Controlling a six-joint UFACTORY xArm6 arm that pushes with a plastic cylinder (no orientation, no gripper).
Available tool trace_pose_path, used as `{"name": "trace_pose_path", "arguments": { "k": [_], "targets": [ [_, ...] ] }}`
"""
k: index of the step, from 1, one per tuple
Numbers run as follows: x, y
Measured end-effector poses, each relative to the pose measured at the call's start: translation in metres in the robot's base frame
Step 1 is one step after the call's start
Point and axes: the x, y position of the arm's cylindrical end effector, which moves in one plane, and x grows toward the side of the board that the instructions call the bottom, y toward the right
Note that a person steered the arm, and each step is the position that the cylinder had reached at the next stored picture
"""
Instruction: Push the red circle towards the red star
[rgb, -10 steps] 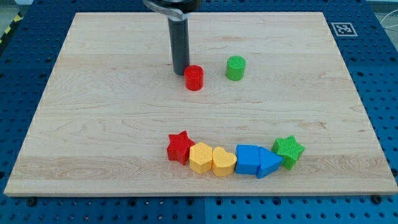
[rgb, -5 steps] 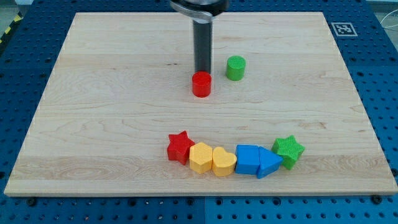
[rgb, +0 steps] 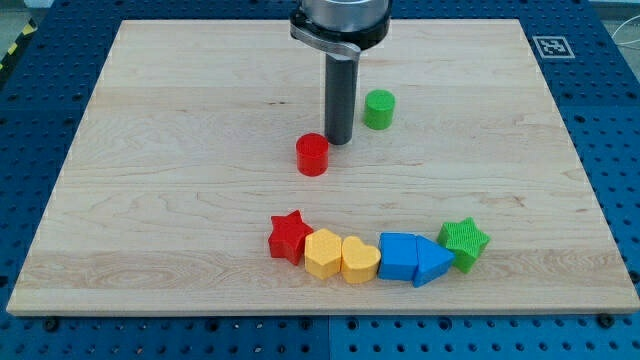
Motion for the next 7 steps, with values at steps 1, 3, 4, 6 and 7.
{"name": "trace_pose_path", "arguments": {
  "k": [1, 3, 4, 6, 7],
  "targets": [
    [0.001, -0.025],
    [0.010, -0.030],
    [0.020, -0.030],
    [0.026, -0.047],
    [-0.006, -0.086]
  ]
}}
